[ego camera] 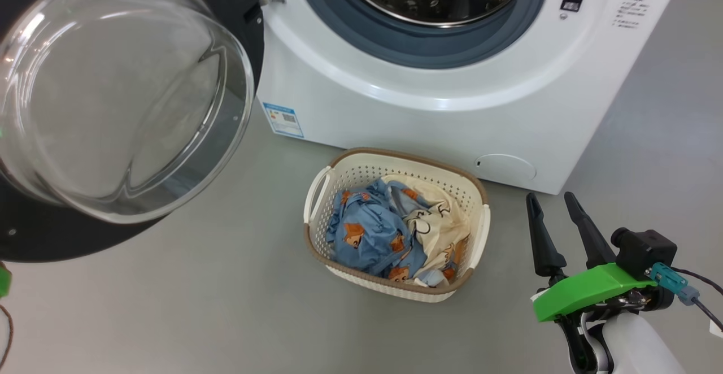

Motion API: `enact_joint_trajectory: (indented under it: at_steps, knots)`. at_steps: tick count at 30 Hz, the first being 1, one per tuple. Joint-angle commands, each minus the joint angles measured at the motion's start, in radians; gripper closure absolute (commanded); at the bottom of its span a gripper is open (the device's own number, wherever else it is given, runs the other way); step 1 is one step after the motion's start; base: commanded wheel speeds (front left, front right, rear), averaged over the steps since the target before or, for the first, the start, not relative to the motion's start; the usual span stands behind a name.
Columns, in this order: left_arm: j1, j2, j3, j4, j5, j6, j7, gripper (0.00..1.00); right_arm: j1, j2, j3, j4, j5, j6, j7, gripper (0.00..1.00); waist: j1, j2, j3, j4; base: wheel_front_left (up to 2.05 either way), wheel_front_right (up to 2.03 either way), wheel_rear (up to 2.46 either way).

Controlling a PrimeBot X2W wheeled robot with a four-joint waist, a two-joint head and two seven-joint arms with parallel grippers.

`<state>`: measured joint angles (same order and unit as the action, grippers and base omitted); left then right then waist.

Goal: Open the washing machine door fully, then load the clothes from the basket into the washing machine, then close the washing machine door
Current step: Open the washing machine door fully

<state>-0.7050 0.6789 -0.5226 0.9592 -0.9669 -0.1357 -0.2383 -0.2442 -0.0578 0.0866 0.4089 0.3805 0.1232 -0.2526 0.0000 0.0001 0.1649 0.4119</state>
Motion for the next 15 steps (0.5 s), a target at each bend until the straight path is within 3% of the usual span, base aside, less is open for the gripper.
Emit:
enact_joint_trajectory:
  at_steps: [1, 8, 14, 15]
  knots:
    - [0.005, 0.071, 0.028, -0.028, -0.021, 0.005, -0.014, 1.0, 0.004, 0.008, 0.025, -0.025, 0.012, 0.008, -0.009, 0.0, 0.0, -0.0001, -0.02, -0.016, 0.0, 0.0, 0.0]
    - [0.07, 0.065, 0.022, -0.101, -0.047, 0.005, -0.023, 1.0, 0.028, 0.008, 0.016, -0.038, 0.01, 0.008, -0.009, 0.0, 0.0, -0.0001, -0.054, -0.049, 0.0, 0.0, 0.0]
    - [0.145, 0.046, 0.088, -0.213, -0.015, 0.005, -0.023, 1.0, 0.052, 0.008, 0.016, -0.053, 0.022, 0.008, -0.009, 0.0, 0.0, -0.0001, -0.09, -0.089, 0.0, 0.0, 0.0]
    - [0.159, 0.043, 0.104, -0.231, -0.009, 0.005, -0.023, 0.89, 0.055, 0.008, 0.019, -0.056, 0.021, 0.008, -0.009, 0.0, 0.0, -0.0001, -0.095, -0.097, 0.0, 0.0, 0.0]
